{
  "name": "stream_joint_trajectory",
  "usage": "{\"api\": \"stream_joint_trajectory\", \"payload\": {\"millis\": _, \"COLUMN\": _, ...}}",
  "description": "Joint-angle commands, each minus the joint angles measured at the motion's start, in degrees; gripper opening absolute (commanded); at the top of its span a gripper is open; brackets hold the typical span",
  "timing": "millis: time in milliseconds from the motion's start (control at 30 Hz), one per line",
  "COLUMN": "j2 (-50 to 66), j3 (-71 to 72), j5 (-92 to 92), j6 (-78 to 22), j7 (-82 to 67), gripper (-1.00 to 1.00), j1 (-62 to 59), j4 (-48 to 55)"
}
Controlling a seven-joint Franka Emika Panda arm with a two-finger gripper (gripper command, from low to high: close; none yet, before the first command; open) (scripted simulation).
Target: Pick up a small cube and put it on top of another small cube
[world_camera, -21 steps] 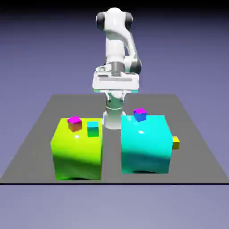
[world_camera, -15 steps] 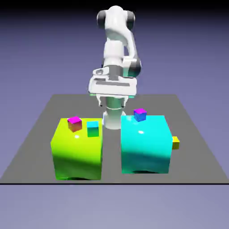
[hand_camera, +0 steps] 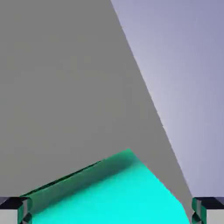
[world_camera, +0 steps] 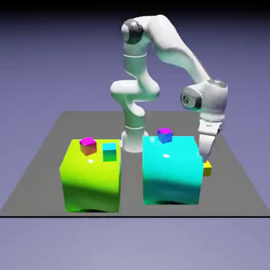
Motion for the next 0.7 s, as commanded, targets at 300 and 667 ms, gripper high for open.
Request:
{"api": "stream_joint_trajectory", "payload": {"millis": 300, "j2": 10.52, "j3": -0.15, "j5": -17.91, "j6": -7.09, "j7": 11.72, "gripper": 0.0, "j1": 17.08, "j4": -2.7}}
{"api": "stream_joint_trajectory", "payload": {"millis": 667, "j2": 10.74, "j3": -0.32, "j5": -18.16, "j6": -6.92, "j7": 11.88, "gripper": -1.0, "j1": 17.15, "j4": -2.71}}
